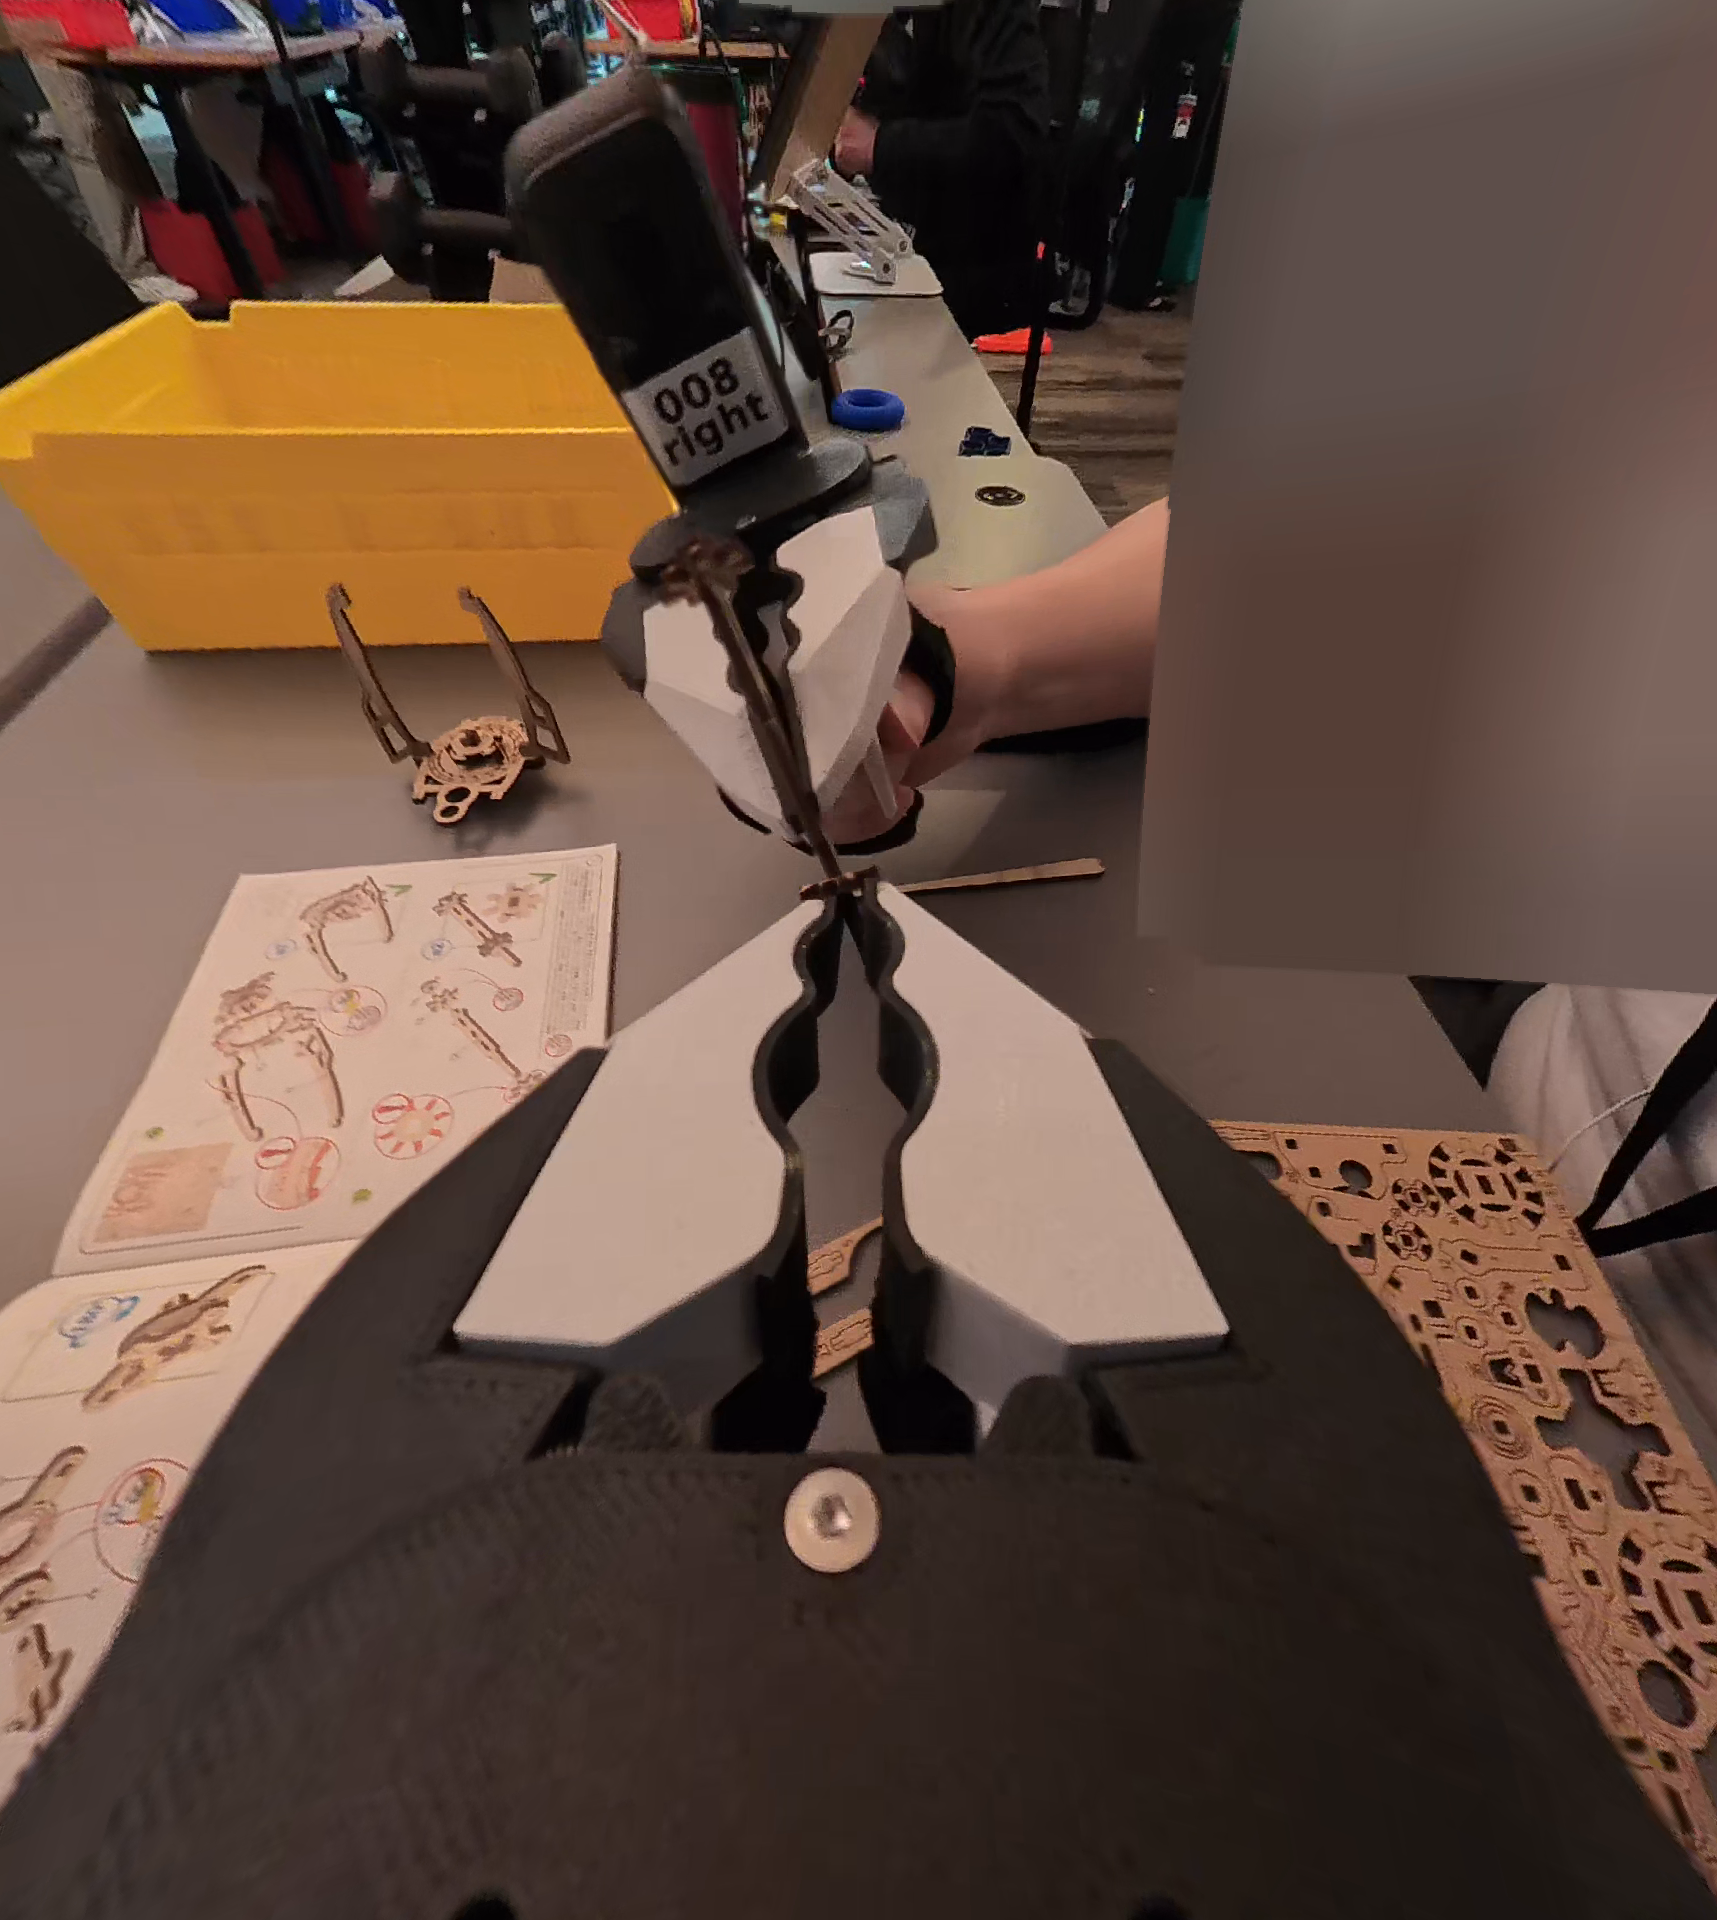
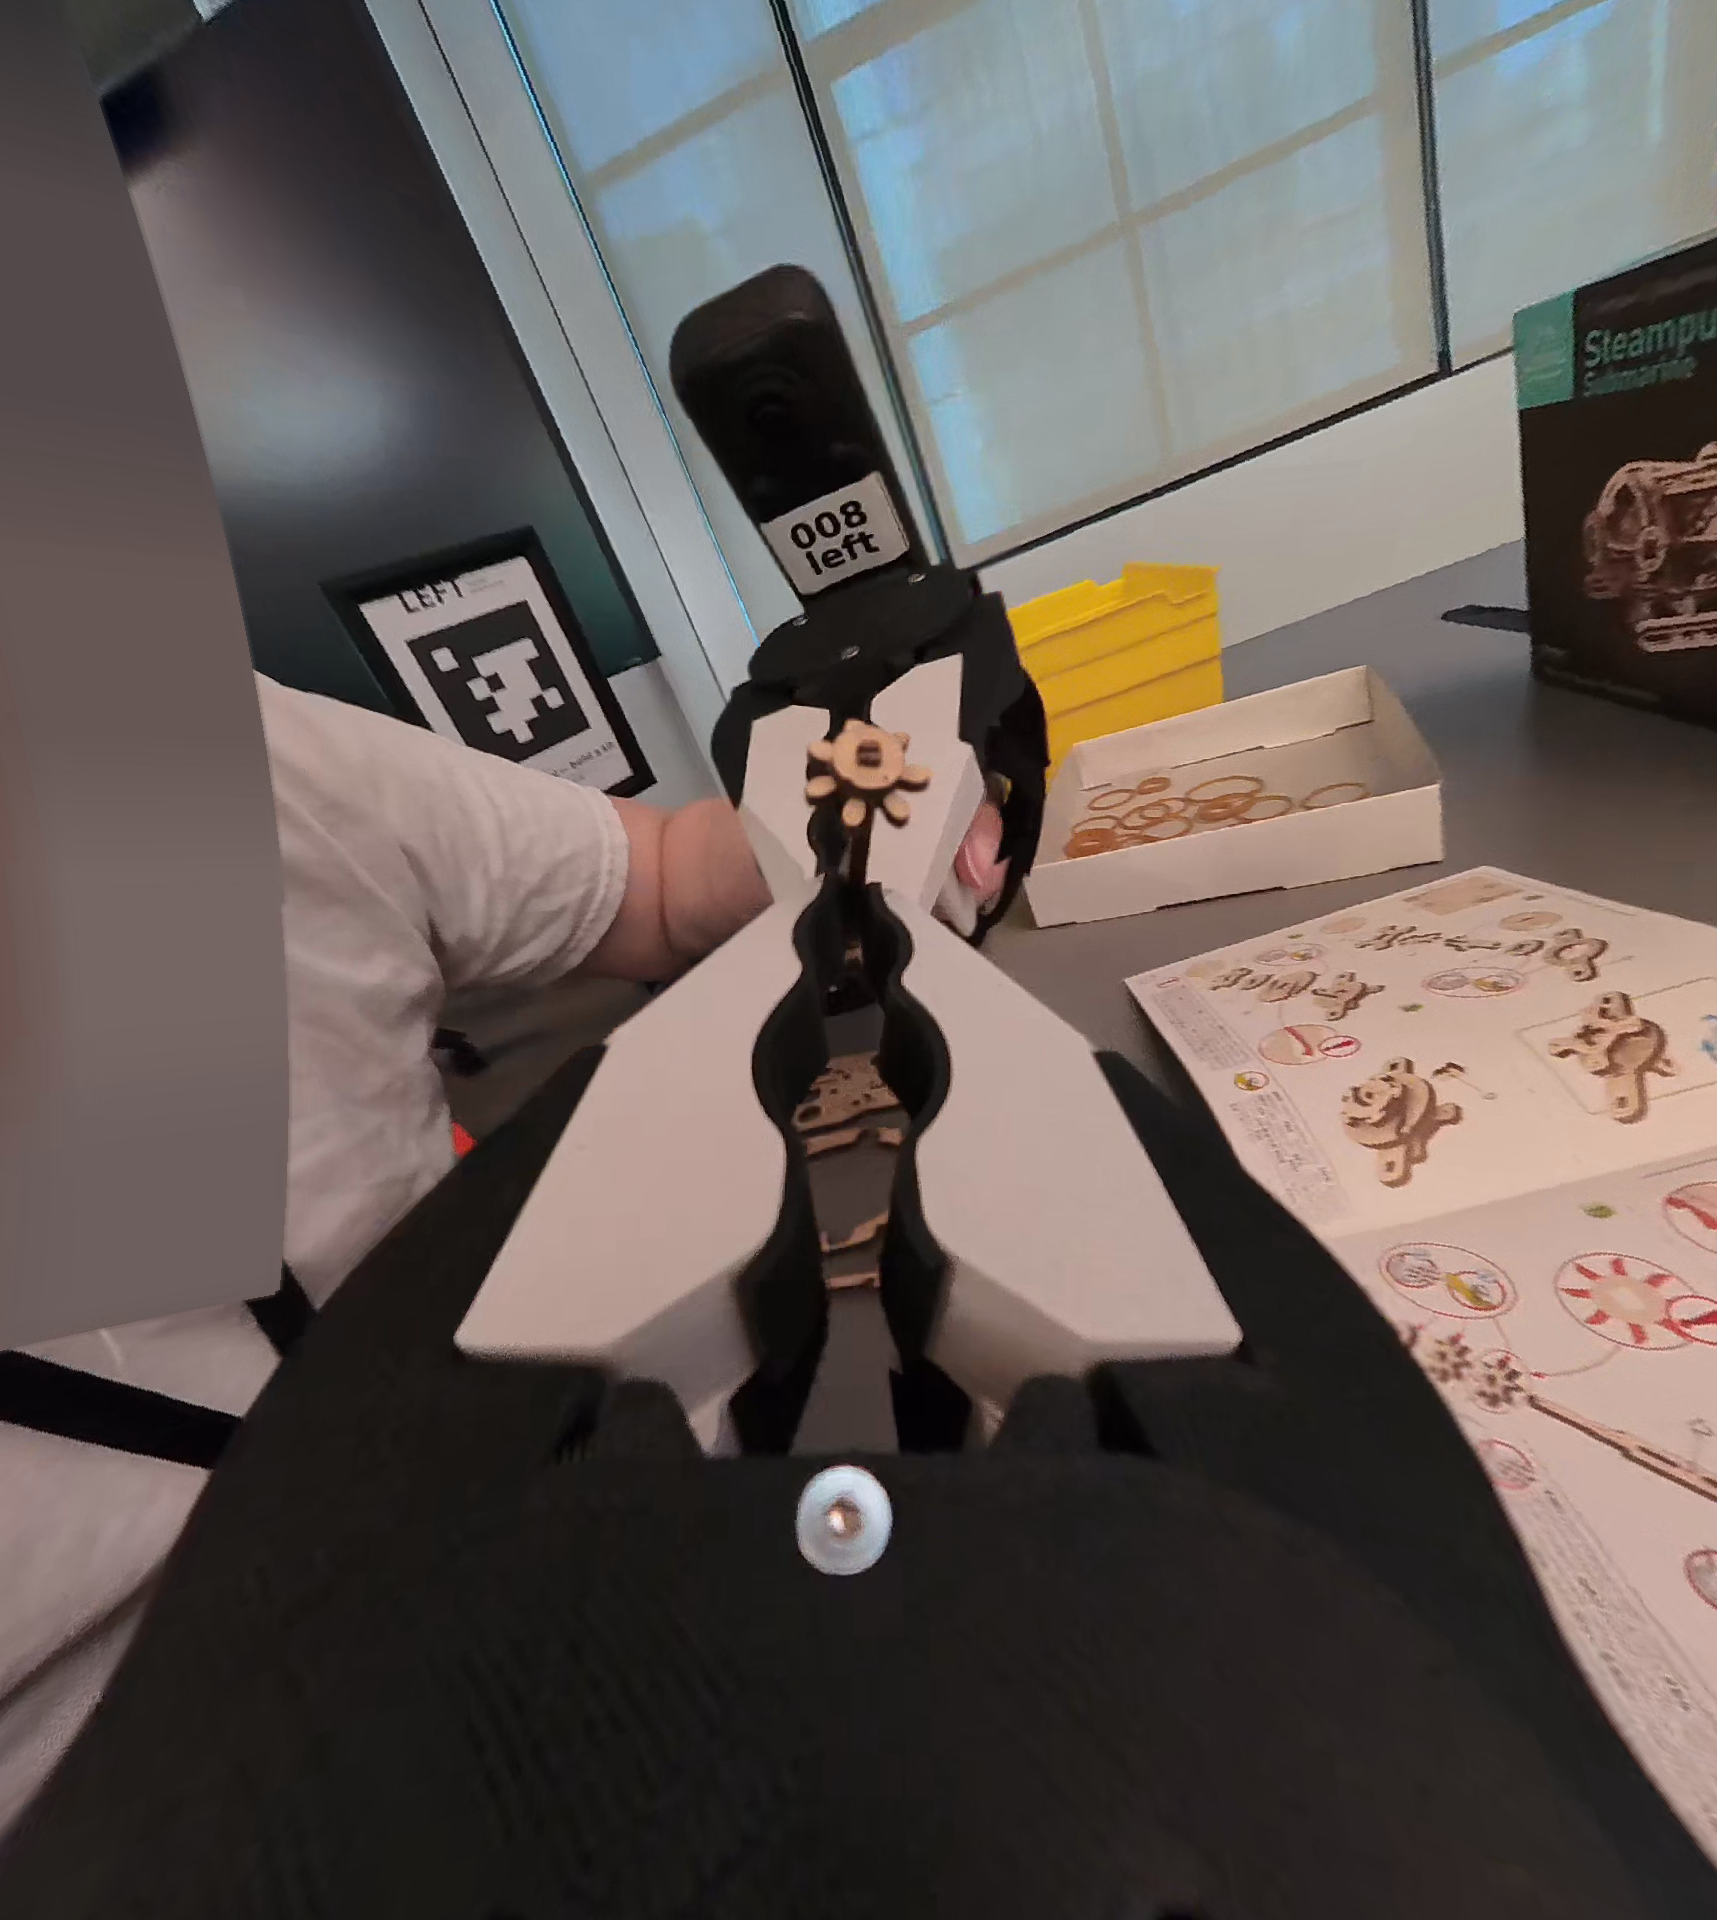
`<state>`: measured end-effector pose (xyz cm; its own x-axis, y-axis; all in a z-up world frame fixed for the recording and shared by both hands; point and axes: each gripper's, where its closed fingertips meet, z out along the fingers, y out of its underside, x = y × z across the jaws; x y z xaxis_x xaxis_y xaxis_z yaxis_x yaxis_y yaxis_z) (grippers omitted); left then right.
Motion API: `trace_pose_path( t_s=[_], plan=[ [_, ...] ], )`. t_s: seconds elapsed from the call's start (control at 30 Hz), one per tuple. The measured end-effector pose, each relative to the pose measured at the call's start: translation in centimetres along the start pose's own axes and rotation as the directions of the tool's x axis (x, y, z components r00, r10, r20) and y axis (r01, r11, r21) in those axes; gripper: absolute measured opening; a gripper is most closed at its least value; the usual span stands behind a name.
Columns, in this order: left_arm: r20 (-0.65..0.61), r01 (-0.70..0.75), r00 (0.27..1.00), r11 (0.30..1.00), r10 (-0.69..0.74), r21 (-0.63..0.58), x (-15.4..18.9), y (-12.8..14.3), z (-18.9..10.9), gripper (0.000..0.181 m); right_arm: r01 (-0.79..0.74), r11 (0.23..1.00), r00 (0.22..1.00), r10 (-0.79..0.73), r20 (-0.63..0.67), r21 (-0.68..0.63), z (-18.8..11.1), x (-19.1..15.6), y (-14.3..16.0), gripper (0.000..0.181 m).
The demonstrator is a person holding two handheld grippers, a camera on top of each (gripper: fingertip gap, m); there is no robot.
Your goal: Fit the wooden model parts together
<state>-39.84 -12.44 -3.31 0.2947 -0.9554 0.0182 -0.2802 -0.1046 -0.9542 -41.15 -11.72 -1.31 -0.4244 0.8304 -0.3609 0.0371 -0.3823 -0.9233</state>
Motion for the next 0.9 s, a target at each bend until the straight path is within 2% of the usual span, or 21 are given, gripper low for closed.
trace_pose_path(
  t_s=[0.23,0.3,0.4,0.63,0.83,0.9],
  plan=[
    [0.002,-0.067,0.998,0.998,0.067,0.017,0.40,-0.33,-0.03,0.000,-0.087,0.996,0.994,0.085,0.062,0.034,0.02,-0.30,-0.19,0.001],
    [0.006,-0.034,0.999,0.999,0.034,0.004,0.21,-0.16,0.04,0.000,-0.092,0.995,0.994,0.090,0.055,0.035,-0.03,-0.09,-0.12,0.001],
    [-0.012,0.058,0.998,0.998,-0.058,0.021,-0.07,-0.15,0.05,0.000,-0.036,0.999,0.999,0.035,0.012,0.027,-0.07,0.14,-0.14,0.001],
    [-0.028,0.133,0.991,0.990,-0.131,0.057,-0.19,-0.57,-0.06,0.000,0.118,0.993,0.992,-0.117,-0.056,0.023,-0.03,-0.12,-0.54,0.001],
    [-0.054,0.188,0.981,0.979,-0.185,0.072,-0.17,-0.66,-0.06,0.000,0.177,0.984,0.981,-0.176,-0.081,0.011,0.00,-0.23,-0.60,0.001],
    [-0.036,0.151,0.988,0.987,-0.149,0.061,-0.22,-0.52,-0.02,0.000,0.133,0.991,0.989,-0.132,-0.069,0.015,-0.01,-0.08,-0.50,0.001]
  ],
)
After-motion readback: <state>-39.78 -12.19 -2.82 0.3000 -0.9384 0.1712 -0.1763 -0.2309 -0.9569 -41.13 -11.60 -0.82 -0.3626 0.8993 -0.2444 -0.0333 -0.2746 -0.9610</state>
